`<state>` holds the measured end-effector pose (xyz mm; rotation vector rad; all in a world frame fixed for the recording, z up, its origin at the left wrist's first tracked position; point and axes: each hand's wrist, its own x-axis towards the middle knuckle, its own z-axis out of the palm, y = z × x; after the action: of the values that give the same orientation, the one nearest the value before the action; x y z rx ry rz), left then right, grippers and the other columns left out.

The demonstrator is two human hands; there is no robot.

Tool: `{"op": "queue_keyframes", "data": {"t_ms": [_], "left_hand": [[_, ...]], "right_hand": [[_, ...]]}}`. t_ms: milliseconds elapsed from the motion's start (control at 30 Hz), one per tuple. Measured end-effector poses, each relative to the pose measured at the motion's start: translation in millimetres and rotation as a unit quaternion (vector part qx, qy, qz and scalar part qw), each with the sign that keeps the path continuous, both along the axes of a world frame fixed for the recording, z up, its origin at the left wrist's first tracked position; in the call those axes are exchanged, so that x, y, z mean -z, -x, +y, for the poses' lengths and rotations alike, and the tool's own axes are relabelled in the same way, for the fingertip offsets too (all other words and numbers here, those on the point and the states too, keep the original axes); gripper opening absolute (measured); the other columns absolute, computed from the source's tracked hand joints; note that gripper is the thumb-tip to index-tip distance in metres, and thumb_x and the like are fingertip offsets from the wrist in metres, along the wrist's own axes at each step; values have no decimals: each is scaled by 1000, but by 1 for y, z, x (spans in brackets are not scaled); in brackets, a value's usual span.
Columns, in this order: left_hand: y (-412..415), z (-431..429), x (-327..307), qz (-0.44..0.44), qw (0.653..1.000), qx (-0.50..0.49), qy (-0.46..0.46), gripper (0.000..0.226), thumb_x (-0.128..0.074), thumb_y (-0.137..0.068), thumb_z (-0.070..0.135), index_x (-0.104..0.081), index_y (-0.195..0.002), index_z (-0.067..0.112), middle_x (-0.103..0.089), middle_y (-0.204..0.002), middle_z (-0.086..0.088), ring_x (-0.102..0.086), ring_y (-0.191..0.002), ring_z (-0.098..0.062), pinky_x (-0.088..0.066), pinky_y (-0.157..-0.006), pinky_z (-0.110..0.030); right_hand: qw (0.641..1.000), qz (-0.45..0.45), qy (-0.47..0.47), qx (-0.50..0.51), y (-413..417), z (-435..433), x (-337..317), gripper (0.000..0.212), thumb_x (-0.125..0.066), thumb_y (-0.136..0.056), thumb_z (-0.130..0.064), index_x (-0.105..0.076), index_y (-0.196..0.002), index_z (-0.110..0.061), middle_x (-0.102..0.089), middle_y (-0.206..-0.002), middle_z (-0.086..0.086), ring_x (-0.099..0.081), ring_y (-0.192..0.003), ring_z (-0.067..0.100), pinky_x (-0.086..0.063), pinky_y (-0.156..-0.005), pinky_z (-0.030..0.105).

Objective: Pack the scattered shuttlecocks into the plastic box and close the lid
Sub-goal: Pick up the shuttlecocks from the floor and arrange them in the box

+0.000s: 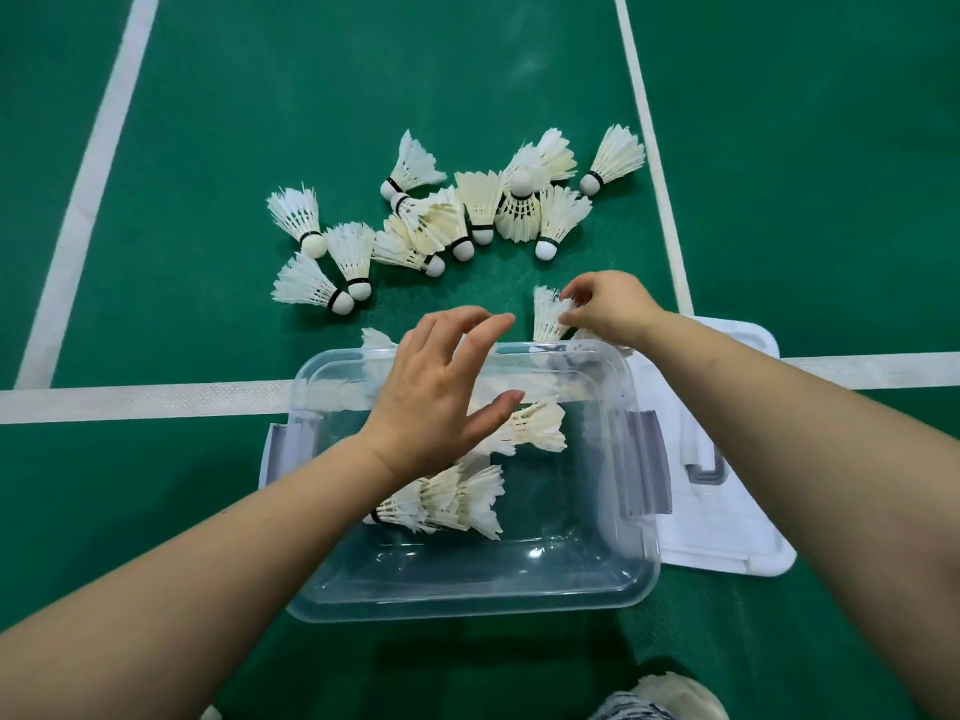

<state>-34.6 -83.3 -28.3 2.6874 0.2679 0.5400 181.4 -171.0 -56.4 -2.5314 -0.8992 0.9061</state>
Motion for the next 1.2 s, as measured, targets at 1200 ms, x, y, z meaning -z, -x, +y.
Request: {"op": "queue_keyframes", "data": {"t_ms": [1200], "left_hand": [[-13,-42,-82,195,936,20,291,62,-73,-74,26,-37,-122,39,-49,-66,2,-45,-61,-19,-36,-57,-25]], "right_hand": [[980,64,-185,-24,106,-89,-141,6,-70,-78,-21,-68,-73,-21,-66,-71,-1,-57,-68,7,-45,-70,23]]}}
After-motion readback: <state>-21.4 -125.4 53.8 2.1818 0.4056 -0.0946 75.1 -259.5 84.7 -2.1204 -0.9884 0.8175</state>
